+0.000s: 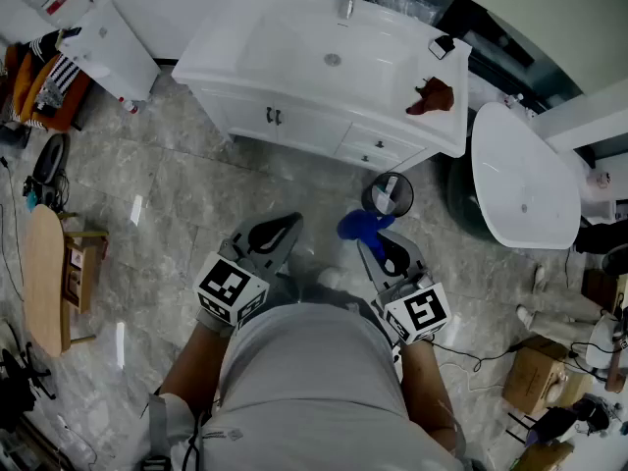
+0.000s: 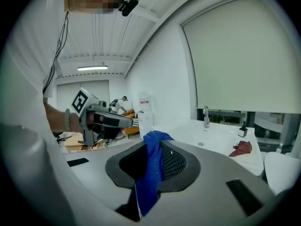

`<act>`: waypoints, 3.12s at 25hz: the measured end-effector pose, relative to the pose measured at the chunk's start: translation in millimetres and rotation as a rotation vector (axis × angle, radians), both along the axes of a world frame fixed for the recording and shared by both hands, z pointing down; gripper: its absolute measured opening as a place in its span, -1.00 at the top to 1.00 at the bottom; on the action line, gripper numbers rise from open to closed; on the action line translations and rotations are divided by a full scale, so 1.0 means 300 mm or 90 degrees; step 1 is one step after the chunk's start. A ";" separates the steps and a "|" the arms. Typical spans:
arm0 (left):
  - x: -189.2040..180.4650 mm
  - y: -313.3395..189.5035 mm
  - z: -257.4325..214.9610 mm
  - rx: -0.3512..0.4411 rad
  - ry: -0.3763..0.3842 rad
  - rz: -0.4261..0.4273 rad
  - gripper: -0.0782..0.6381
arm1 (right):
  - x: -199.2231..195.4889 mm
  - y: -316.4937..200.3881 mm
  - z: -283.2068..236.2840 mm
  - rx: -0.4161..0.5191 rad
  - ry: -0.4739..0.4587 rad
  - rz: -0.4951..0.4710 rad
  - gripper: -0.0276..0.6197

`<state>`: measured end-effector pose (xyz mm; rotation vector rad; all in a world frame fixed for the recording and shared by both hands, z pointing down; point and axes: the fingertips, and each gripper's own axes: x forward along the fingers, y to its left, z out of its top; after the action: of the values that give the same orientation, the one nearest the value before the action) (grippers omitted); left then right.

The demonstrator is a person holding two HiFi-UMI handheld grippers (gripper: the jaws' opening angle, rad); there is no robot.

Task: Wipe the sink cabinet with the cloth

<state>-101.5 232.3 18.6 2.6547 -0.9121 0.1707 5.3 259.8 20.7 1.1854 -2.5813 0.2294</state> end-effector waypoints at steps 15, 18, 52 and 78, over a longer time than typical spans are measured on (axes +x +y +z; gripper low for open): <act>-0.106 -0.073 0.069 -0.014 0.007 0.060 0.76 | -0.142 -0.049 0.032 -0.010 0.037 0.033 0.74; -0.085 -0.083 0.090 -0.017 -0.014 0.070 0.76 | -0.114 -0.063 0.044 -0.015 0.033 0.048 0.74; 0.339 -0.440 0.284 -0.127 -0.116 -0.149 0.75 | 0.372 -0.603 0.358 -0.138 0.000 -0.068 0.74; 0.090 -0.522 0.862 -0.243 -0.085 -0.200 0.75 | 0.241 -0.943 1.071 -0.208 0.162 -0.003 0.74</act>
<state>-74.6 75.8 277.3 2.1420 -1.1909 0.4044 77.6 -23.0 342.0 1.0170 -2.2225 0.4495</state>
